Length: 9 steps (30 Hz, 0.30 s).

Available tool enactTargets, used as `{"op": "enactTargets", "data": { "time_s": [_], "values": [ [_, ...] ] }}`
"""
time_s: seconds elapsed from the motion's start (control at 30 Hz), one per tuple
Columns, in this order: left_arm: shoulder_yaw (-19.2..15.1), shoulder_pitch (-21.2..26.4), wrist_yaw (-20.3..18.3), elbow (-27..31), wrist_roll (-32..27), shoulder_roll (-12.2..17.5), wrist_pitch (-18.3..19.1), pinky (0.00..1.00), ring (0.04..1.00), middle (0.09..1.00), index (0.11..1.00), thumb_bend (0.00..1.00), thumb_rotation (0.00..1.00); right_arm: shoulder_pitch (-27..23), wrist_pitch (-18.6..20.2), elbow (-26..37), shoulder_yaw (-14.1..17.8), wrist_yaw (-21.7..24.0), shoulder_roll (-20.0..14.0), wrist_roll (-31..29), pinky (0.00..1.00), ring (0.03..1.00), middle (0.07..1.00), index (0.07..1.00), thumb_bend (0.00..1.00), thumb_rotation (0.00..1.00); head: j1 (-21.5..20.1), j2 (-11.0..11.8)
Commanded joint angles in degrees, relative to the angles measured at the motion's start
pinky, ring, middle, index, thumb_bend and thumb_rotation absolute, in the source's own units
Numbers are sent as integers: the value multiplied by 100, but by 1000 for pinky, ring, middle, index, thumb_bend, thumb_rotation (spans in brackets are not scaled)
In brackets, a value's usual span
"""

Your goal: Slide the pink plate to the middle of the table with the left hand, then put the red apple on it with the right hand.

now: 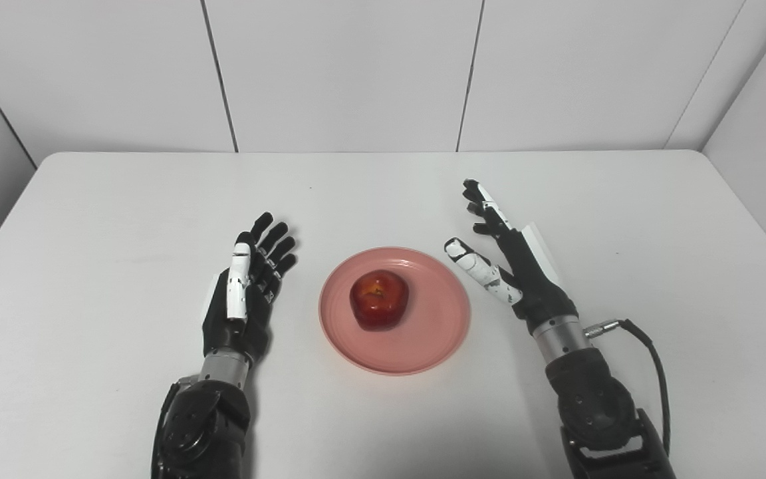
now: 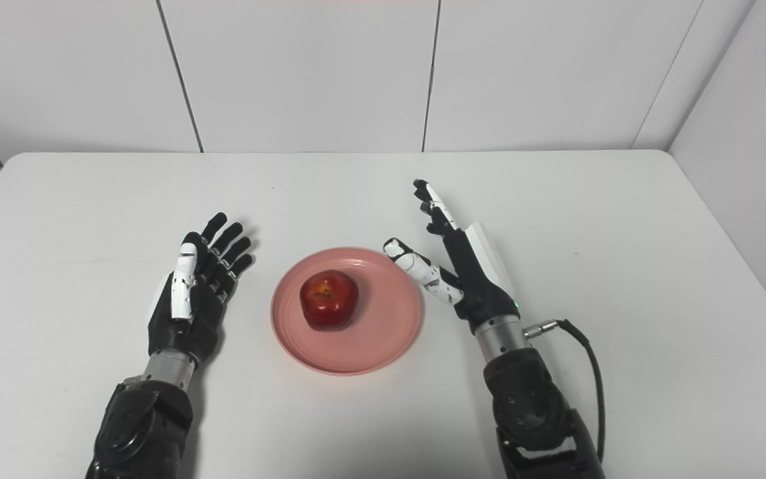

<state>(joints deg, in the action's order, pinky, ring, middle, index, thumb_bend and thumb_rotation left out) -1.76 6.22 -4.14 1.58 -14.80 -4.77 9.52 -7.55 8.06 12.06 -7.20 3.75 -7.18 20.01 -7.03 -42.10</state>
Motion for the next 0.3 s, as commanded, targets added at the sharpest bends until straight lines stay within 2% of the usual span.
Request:
{"op": "enactTargets", "data": {
  "time_s": [0.0, 0.07, 0.1, 0.27],
  "values": [
    [-41, 38, -61, -3, -81, 30, -76, 911, 900, 906, 893, 378, 1000, -29, -431, -10, 181, -225, 125, -292, 838, 909, 925, 925, 727, 1000, 1, 3],
    [-57, 38, -71, -11, -101, 39, -89, 910, 899, 905, 891, 377, 1000, 35, -426, -66, 286, -268, 228, -487, 837, 909, 923, 922, 666, 1000, -16, 21],
    [-64, 38, -77, -20, -109, 46, -98, 906, 897, 903, 889, 378, 1000, 66, -404, -86, 323, -279, 271, -572, 843, 913, 926, 922, 587, 1000, -25, 27],
    [-79, 25, -93, -45, -115, 87, -118, 911, 900, 906, 890, 379, 1000, 172, -409, -205, 416, -374, 427, -805, 859, 899, 916, 919, 402, 1000, -12, 63]
  ]
}}
